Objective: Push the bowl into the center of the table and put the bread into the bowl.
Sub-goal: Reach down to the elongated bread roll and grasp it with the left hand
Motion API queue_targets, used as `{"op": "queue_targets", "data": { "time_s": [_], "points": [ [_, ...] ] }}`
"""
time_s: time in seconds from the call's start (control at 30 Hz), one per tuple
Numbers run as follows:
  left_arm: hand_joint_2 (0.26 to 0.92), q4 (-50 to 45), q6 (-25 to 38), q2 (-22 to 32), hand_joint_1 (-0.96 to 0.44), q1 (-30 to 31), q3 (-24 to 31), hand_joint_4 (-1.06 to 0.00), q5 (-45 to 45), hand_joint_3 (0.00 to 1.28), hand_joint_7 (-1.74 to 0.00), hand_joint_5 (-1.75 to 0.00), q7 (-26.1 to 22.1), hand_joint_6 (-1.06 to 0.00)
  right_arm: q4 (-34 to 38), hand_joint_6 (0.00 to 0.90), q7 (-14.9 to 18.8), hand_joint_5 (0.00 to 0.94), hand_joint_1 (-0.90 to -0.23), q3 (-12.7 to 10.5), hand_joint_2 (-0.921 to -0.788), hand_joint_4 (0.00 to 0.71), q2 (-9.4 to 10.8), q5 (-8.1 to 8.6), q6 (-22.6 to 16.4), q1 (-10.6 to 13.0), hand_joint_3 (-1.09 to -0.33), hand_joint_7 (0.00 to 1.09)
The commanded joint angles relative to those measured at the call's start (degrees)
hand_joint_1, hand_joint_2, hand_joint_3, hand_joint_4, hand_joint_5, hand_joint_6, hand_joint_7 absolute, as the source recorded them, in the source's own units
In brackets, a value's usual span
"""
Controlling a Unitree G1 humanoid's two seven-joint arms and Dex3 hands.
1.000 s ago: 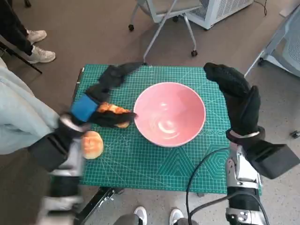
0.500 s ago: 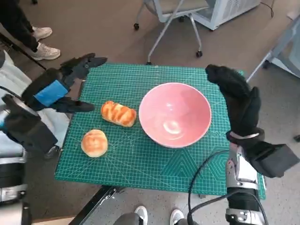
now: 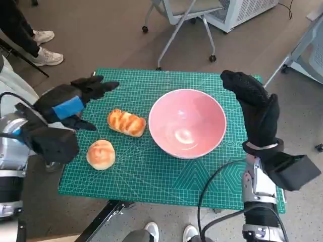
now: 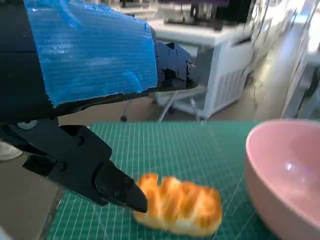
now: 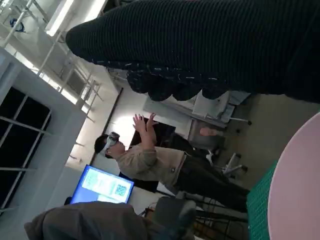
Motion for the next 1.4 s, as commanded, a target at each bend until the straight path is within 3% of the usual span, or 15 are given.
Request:
{"op": "queue_targets", "data": {
  "time_s": [0.03,0.6,1.23,1.4],
  "points": [
    [0.696,0.7,0.7,0.0,0.15,0.1,-1.7,-0.15,1.3,0.00,-0.04,0.00,1.1,-0.26,0.7,0.116,-0.2,0.000,-0.616,0.0,-0.921,0.207,-0.1,-0.18,0.7,1.0,-0.737,0.48],
    [0.701,9.8,2.9,-4.4,0.06,-5.2,-11.0,-0.19,10.3,0.00,-0.02,-0.01,7.3,-0.31,1.6,0.116,0.3,0.000,-0.622,-0.1,-0.921,0.206,0.0,0.71,1.2,1.0,-0.736,0.49],
    [0.724,29.7,7.0,-13.6,-0.04,-15.5,-23.6,-0.18,21.6,0.01,0.00,0.00,16.6,-0.29,0.8,0.118,0.9,0.001,-0.628,0.0,-0.921,0.204,0.0,1.14,1.9,1.7,-0.736,0.49],
    [0.744,34.9,7.3,-15.6,-0.05,-17.6,-26.1,-0.24,23.3,0.02,-0.01,-0.02,19.7,-0.31,-0.1,0.118,0.8,0.001,-0.628,0.1,-0.921,0.204,0.0,1.12,2.2,2.2,-0.736,0.49]
  ]
}}
